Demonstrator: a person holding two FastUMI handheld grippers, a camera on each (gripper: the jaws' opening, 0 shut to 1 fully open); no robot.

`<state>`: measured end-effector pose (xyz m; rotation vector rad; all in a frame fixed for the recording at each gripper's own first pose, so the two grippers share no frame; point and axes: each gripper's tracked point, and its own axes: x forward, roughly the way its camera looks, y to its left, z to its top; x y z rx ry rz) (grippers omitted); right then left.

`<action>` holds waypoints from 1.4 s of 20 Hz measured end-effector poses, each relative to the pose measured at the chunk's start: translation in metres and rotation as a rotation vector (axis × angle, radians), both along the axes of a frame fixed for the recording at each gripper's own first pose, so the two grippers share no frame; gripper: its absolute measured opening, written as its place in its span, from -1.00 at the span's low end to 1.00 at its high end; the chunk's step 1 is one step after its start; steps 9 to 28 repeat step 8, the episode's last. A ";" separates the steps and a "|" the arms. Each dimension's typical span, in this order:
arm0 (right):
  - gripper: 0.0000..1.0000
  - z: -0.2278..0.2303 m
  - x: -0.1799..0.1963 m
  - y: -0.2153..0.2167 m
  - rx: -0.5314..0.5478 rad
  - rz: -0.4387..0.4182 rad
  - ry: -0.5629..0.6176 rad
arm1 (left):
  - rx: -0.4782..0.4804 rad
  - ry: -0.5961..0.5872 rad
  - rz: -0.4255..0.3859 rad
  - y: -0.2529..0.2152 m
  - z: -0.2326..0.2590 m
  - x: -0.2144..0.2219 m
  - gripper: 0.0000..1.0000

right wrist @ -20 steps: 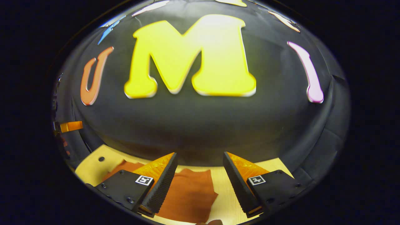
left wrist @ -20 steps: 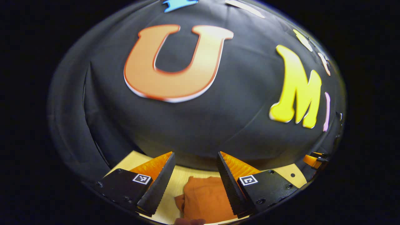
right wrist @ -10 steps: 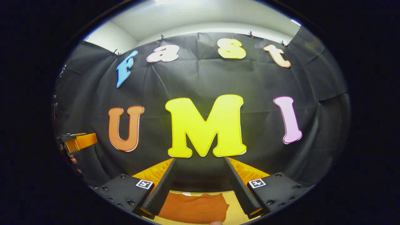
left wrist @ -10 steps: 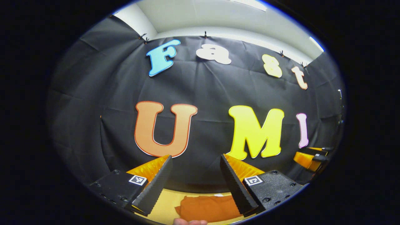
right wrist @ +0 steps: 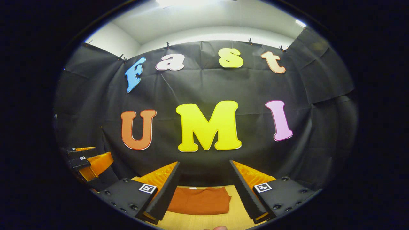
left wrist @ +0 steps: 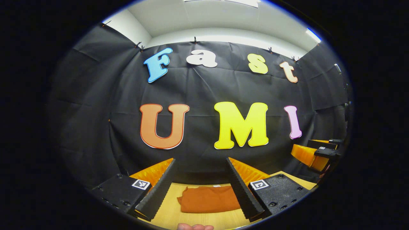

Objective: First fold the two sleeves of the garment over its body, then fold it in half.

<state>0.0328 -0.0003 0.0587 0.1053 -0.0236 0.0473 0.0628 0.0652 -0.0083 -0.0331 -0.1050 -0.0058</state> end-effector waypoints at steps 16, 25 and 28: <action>0.86 -0.009 -0.021 0.007 0.011 0.025 0.023 | -0.018 0.008 -0.009 -0.012 -0.004 -0.013 0.95; 0.86 -0.009 -0.021 0.007 0.011 0.025 0.023 | -0.018 0.008 -0.009 -0.012 -0.004 -0.013 0.95; 0.86 -0.009 -0.021 0.007 0.011 0.025 0.023 | -0.018 0.008 -0.009 -0.012 -0.004 -0.013 0.95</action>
